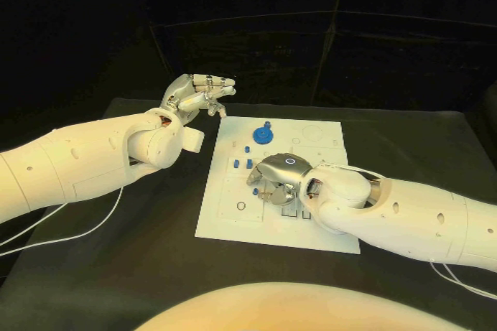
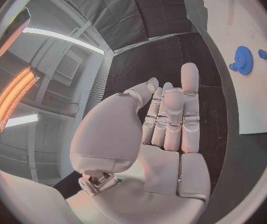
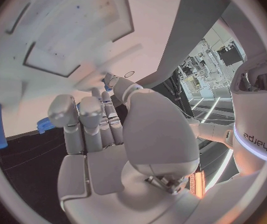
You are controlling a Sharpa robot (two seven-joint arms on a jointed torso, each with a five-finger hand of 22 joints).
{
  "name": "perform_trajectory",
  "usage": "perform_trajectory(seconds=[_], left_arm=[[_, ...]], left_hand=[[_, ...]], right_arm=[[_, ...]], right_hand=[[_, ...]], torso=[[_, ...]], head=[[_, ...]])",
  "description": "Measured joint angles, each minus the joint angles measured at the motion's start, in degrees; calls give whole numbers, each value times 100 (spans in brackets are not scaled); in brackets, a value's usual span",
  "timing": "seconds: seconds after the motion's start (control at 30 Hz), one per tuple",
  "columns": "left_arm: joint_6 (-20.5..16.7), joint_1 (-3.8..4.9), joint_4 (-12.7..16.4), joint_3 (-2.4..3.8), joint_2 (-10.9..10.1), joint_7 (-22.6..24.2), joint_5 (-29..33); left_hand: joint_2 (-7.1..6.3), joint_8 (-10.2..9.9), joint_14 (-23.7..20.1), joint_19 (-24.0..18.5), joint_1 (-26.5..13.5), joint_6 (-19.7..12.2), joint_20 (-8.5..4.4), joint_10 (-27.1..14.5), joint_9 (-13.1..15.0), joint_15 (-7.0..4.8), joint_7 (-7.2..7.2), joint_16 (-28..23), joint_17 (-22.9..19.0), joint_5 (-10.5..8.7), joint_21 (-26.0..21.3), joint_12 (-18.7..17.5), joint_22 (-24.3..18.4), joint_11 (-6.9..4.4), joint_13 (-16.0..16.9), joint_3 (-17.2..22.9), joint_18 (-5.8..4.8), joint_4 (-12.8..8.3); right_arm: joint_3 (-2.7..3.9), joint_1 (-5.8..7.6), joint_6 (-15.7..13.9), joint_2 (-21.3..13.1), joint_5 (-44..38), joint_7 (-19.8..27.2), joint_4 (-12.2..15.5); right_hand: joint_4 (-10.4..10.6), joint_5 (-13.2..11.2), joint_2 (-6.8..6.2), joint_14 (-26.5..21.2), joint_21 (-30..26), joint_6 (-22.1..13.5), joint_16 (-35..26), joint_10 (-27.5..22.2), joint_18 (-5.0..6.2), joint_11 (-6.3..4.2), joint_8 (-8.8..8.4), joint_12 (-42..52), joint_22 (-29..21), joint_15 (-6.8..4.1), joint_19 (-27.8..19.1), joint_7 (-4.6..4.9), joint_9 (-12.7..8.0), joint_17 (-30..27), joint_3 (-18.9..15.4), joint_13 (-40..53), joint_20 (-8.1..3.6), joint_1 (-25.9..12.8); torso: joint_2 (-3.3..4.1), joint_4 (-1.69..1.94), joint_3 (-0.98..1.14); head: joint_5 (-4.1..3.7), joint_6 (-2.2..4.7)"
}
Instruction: Assemble the parts on the task board
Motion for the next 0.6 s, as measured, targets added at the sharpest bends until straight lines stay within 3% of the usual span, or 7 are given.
perform_trajectory(seconds=[0.2, 0.3, 0.47, 0.6], left_arm=[[11, 0, 0, 0, -14, -6, 0], [15, 0, -11, 0, -29, -10, 0], [17, 0, -26, 0, -35, -11, 1], [18, 0, -32, 0, -36, -9, 1]], left_hand=[[0, 0, 0, 0, 0, 0, 0, 0, 0, 0, 0, 0, 0, 0, 0, 0, 0, 0, 0, 0, -1, 0], [0, 0, 0, 0, 0, 0, 0, 0, 0, 0, 0, 0, 0, 0, 0, 0, 0, 0, 0, 0, 0, 0], [0, 0, -2, 0, 0, 0, 0, 0, 0, -2, 0, 0, 0, 0, 0, 0, 1, 0, 0, 0, 0, 0], [0, 0, -21, 0, 0, -21, 0, 0, 0, -21, -21, 0, 1, 0, 0, 0, 1, 0, 0, 0, 0, 0]], right_arm=[[2, 9, -275, -389, 133, 6, 334], [6, 111, -379, -707, 292, 10, 608], [160, 391, -443, -1154, 578, -18, 894], [224, 612, -383, -1442, 756, -121, 876]], right_hand=[[28, 41, 29, 3, 88, 47, 135, 34, -1, -34, 40, 218, 159, -2, 157, -21, 23, 142, -123, 32, -14, -29], [45, 71, 53, 23, 117, 82, 145, 43, 0, -43, 40, 282, 231, -22, 207, -33, 29, 155, -172, 32, -21, -52], [70, 92, 26, 25, 133, 109, 145, 63, 0, -62, 40, 355, 267, -24, 248, -59, 29, 155, -262, 32, -20, -79], [132, 159, -85, 44, 120, 131, 145, -61, -1, -99, 40, 416, 203, -42, 247, -97, 27, 69, -548, 18, -20, -190]], torso=[[-2, 0, 6], [-6, -1, 5], [-9, -5, 5], [-13, -14, 0]], head=[[0, 25], [-8, 43], [-73, 108], [-143, 157]])
